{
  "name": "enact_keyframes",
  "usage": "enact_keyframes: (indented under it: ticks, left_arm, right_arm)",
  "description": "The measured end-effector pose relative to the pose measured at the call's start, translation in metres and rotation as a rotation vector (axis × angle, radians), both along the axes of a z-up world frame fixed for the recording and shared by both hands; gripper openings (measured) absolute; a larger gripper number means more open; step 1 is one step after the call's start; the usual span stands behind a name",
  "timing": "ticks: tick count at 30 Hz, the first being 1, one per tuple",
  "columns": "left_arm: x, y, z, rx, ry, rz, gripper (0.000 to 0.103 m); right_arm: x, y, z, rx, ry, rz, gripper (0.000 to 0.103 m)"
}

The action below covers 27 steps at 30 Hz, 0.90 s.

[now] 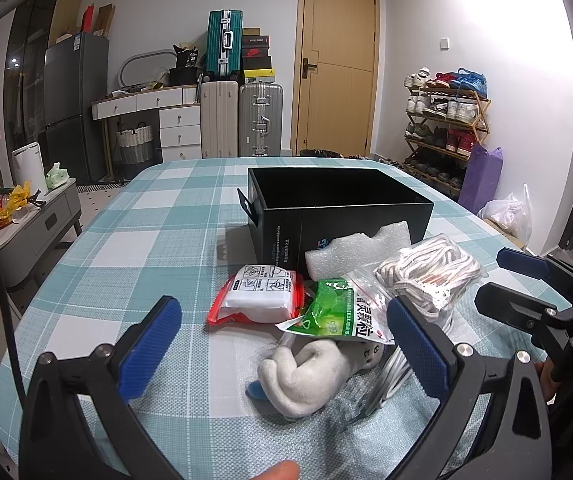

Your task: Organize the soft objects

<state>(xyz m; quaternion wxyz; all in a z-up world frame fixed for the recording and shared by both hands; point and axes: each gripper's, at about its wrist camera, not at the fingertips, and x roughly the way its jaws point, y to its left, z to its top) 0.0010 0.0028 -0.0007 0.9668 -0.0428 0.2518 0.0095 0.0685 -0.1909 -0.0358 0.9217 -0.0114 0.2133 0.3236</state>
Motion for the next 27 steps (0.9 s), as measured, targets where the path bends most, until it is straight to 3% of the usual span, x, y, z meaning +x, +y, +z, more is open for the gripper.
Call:
enact_keyframes:
  ticks: [27]
  left_arm:
    - [0.006,0.005,0.001,0.009,0.031,0.003,0.103]
  right_arm:
    - [0.011,0.004,0.009,-0.048,0.057,-0.002,0.103]
